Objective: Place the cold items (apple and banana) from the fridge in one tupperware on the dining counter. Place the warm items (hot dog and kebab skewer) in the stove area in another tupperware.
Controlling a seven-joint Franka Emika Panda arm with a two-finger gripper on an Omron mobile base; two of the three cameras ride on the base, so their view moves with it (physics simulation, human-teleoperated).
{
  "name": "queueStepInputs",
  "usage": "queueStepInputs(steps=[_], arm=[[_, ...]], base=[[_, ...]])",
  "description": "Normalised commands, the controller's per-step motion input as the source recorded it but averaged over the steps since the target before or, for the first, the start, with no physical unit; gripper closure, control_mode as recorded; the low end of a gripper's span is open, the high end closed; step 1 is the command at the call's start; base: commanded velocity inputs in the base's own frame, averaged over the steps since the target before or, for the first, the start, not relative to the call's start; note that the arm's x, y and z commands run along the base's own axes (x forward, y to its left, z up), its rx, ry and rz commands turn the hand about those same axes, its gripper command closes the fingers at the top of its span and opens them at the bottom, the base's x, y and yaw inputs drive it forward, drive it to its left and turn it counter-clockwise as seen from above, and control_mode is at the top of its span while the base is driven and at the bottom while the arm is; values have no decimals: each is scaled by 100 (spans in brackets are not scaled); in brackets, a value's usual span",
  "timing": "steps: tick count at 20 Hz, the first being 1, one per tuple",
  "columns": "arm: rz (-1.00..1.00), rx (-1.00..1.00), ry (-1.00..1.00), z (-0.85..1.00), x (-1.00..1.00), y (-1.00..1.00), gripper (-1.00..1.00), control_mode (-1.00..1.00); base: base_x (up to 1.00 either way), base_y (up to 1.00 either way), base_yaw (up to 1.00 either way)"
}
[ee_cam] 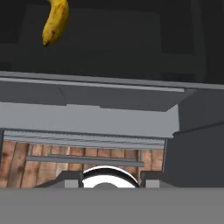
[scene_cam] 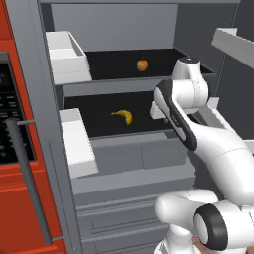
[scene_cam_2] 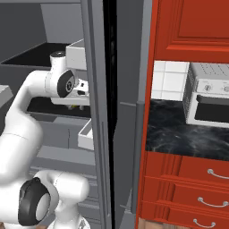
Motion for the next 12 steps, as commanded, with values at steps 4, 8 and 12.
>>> queueStepInputs(steps=[4,8,12], arm=[[0,0,-14,-2,-37,2,-100,-100],[-10,0,0,-40,-3,38,-100,-100],[-19,0,17,-27,57,70,-100,-100]], base=[[0,0,0],[0,0,0],[0,0,0]])
